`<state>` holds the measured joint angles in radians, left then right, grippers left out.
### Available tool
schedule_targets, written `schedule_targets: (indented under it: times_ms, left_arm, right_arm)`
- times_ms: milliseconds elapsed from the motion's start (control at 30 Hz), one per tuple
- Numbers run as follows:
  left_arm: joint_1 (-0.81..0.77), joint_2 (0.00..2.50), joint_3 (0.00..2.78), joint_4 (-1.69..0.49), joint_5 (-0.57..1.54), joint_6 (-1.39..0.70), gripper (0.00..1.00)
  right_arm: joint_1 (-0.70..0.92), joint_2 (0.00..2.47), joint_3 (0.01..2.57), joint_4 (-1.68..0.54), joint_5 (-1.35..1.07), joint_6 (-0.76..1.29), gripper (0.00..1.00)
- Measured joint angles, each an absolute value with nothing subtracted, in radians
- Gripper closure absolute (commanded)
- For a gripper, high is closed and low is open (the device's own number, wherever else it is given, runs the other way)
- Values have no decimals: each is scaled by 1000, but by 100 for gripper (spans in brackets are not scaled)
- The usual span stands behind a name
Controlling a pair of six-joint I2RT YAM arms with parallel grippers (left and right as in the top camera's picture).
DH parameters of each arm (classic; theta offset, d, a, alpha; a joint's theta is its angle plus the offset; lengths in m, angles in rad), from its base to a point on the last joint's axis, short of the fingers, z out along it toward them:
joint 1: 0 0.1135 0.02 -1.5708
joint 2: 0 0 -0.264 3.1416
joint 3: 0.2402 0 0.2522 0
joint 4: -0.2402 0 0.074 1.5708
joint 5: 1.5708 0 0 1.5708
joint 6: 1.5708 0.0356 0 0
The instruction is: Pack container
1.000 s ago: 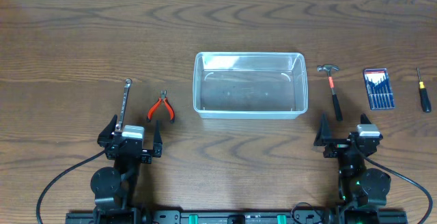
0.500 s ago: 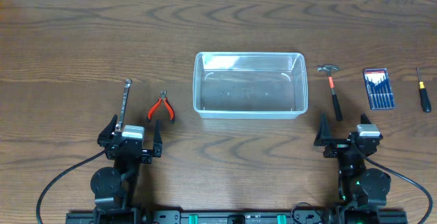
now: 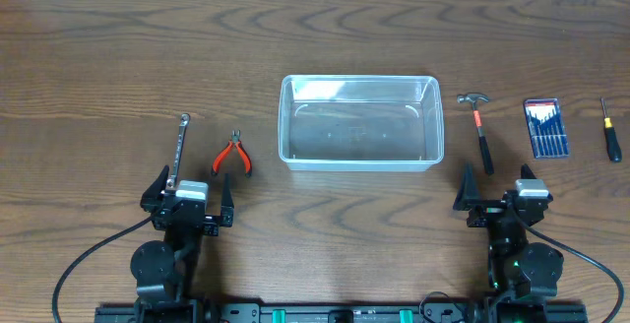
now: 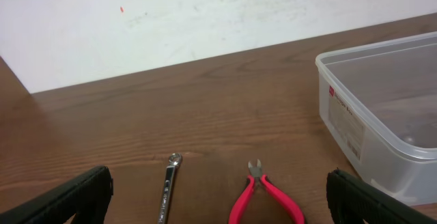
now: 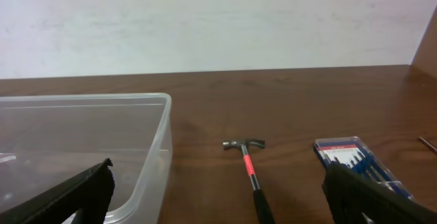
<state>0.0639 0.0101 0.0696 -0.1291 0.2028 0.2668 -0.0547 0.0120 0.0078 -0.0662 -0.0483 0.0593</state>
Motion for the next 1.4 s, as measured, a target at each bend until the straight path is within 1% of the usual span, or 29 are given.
schedule_targets:
  times_ms: [67, 167, 233, 367, 533, 733, 833, 1000, 1100, 1267, 1333, 1400]
  left_arm:
    - [64, 10, 70, -129, 203, 267, 2]
    - [64, 10, 70, -129, 203, 267, 2]
    - [64, 10, 70, -129, 203, 267, 2]
    - [64, 10, 70, -129, 203, 267, 2]
    - [64, 10, 70, -129, 203, 267, 2]
    - [64, 10, 70, -129, 203, 267, 2]
    - [64, 10, 70, -129, 203, 267, 2]
    - [64, 10, 69, -128, 202, 267, 2]
    - [64, 10, 69, -128, 202, 267, 2]
    - [64, 10, 69, -127, 202, 267, 2]
    - [64, 10, 69, -128, 202, 267, 2]
    - [64, 10, 69, -128, 203, 267, 2]
  right_arm:
    - [-55, 12, 7, -52, -48, 60, 1]
    - [-55, 12, 8, 43, -47, 60, 1]
    - [-55, 11, 20, 66, -40, 60, 1]
    - [-65, 25, 84, -38, 9, 55, 1]
    - [-131, 146, 295, -240, 83, 19, 1]
    - [-232, 426, 712, -464, 112, -84, 1]
    - [-279, 600, 934, -625, 97, -151, 1]
    - [-354, 921, 1324, -955, -17, -300, 1]
    - [-419, 1125, 1584, -1190, -108, -385, 1]
    - [-525, 1410, 1970, -1527, -247, -490, 1]
    - [-551, 1507, 2079, -1615, -279, -517, 1]
    - [-566, 1575, 2130, -1627, -313, -534, 1]
